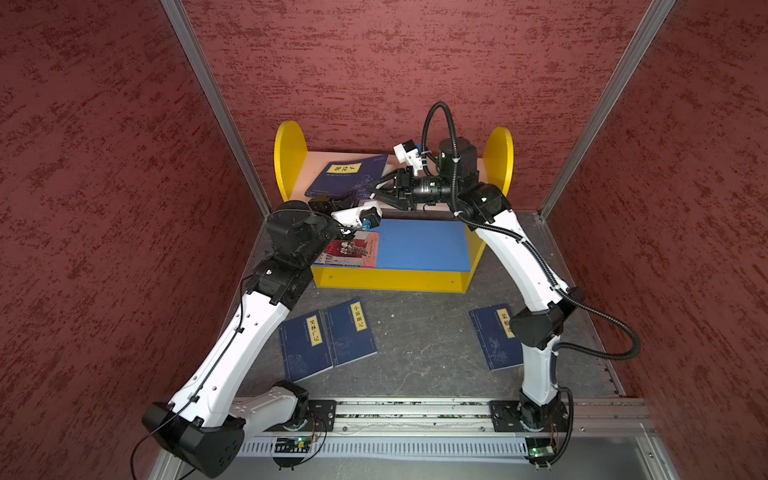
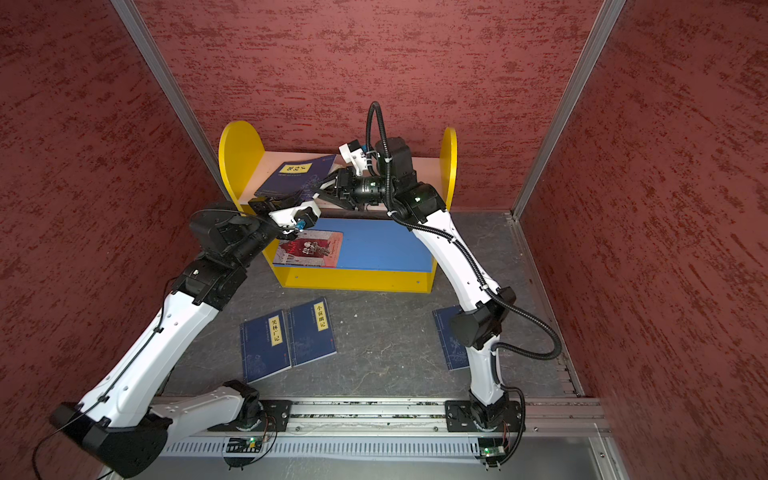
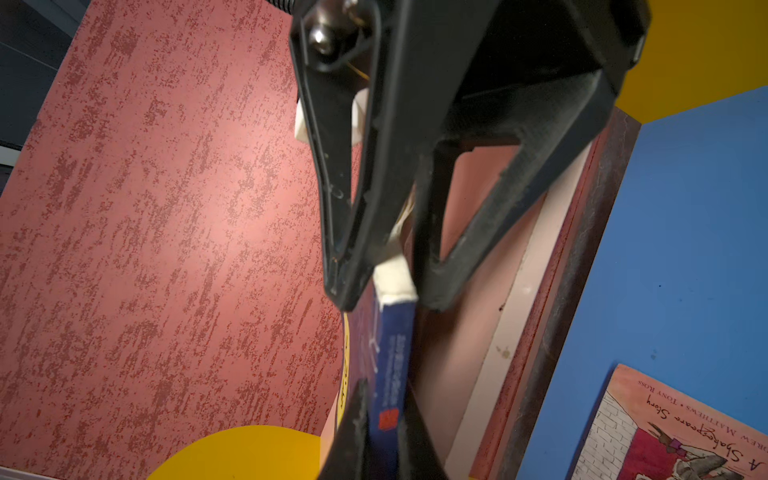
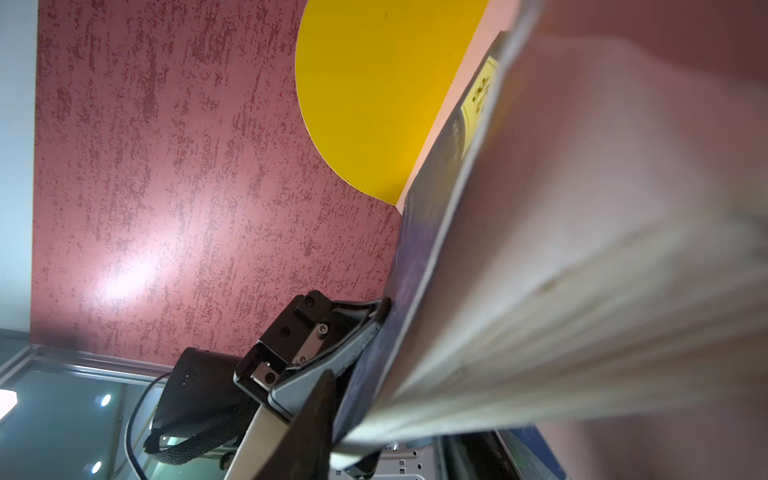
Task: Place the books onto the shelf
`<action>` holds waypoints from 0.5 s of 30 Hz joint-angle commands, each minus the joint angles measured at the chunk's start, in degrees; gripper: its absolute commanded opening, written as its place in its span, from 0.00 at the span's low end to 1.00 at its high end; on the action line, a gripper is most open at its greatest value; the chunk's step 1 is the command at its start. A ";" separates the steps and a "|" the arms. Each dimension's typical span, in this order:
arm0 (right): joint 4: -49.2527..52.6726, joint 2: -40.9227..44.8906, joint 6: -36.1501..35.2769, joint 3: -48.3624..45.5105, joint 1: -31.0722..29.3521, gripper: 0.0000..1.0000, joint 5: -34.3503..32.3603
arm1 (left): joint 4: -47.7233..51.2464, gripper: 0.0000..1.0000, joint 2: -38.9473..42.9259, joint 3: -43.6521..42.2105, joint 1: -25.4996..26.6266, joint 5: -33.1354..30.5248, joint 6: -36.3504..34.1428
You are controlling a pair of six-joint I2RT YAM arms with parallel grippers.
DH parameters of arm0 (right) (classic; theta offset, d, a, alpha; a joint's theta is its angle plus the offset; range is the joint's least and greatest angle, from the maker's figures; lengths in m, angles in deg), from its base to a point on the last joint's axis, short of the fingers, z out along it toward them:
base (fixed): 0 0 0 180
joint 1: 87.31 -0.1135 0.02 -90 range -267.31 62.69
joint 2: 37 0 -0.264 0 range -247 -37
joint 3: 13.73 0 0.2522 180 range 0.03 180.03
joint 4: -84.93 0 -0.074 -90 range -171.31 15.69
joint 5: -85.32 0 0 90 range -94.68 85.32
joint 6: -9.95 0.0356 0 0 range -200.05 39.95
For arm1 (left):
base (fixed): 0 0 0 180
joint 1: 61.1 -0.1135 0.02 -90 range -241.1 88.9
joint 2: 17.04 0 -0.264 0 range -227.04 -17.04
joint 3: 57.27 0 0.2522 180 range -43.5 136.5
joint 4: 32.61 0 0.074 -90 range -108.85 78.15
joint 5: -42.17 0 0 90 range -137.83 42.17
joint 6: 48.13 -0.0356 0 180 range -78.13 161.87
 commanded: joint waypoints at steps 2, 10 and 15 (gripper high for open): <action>4.59 0.89 -3.07 1.45 0.16 0.53 -5.35 | 3.19 0.00 0.65 -0.42 1.18 -2.99 1.45; 9.05 4.04 -6.44 2.10 0.62 0.55 -14.74 | 5.53 0.00 -0.29 -0.22 3.38 -9.71 -0.78; 10.23 5.81 -7.95 2.16 0.65 0.55 -18.71 | 6.65 0.00 -1.66 1.61 4.42 -13.37 0.47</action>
